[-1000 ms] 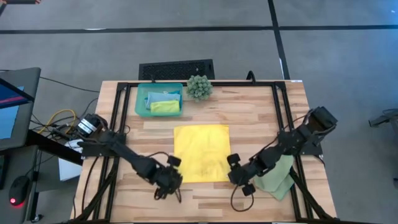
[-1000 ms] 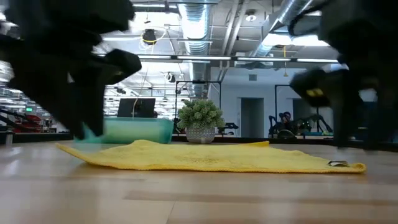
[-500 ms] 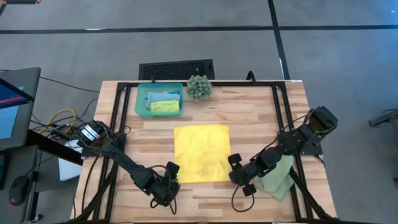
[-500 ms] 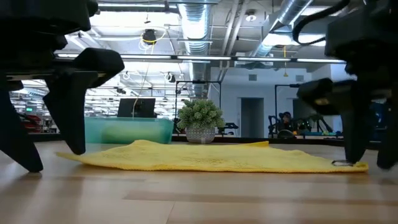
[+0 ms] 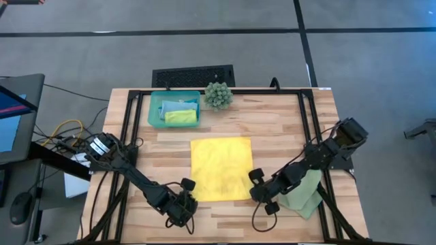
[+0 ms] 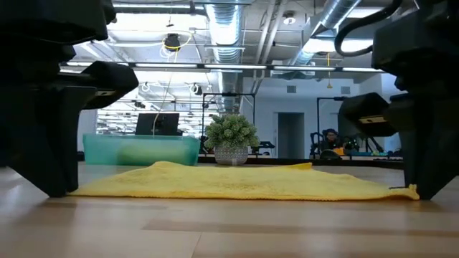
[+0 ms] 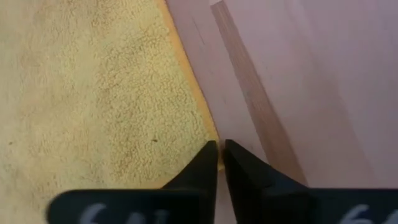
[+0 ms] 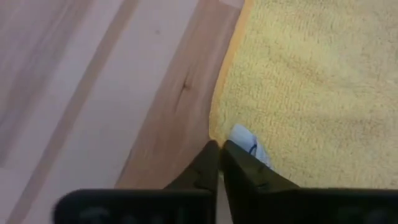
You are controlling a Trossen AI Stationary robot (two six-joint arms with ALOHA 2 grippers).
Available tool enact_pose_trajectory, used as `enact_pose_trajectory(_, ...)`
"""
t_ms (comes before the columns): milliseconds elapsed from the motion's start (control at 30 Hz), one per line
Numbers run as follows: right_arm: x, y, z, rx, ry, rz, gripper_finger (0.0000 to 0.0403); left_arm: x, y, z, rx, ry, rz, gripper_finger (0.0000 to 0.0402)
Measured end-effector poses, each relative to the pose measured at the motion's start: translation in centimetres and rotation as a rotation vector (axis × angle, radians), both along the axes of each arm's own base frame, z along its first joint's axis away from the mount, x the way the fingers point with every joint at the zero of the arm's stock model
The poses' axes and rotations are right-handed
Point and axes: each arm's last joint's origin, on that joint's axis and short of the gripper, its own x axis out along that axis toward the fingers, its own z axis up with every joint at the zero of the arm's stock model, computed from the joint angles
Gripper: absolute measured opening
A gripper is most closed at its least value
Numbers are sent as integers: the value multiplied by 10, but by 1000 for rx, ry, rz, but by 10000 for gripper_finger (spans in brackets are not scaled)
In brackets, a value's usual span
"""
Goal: Fold microfiber towels
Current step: Fold the yellow microfiber cloth
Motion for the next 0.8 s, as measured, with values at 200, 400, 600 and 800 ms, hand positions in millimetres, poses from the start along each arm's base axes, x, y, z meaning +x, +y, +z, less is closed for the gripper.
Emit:
enact_pose_trajectory(200,-9,6,17,113,7,-35,18,-6,-8,3,-79,-9,56,3)
enact_pose_trajectory(400,-20,20,37,226,-33,-25,23,-14,-19,24,-210,-72,113,0)
enact_pose_trajectory(600,-26,16,61,235,-153,-82,5,-15,-10,52,-189,-212,156,0)
enact_pose_trajectory(800,-34,-35,51,192,-168,-370,12,-1,29,67,-49,-280,298,0)
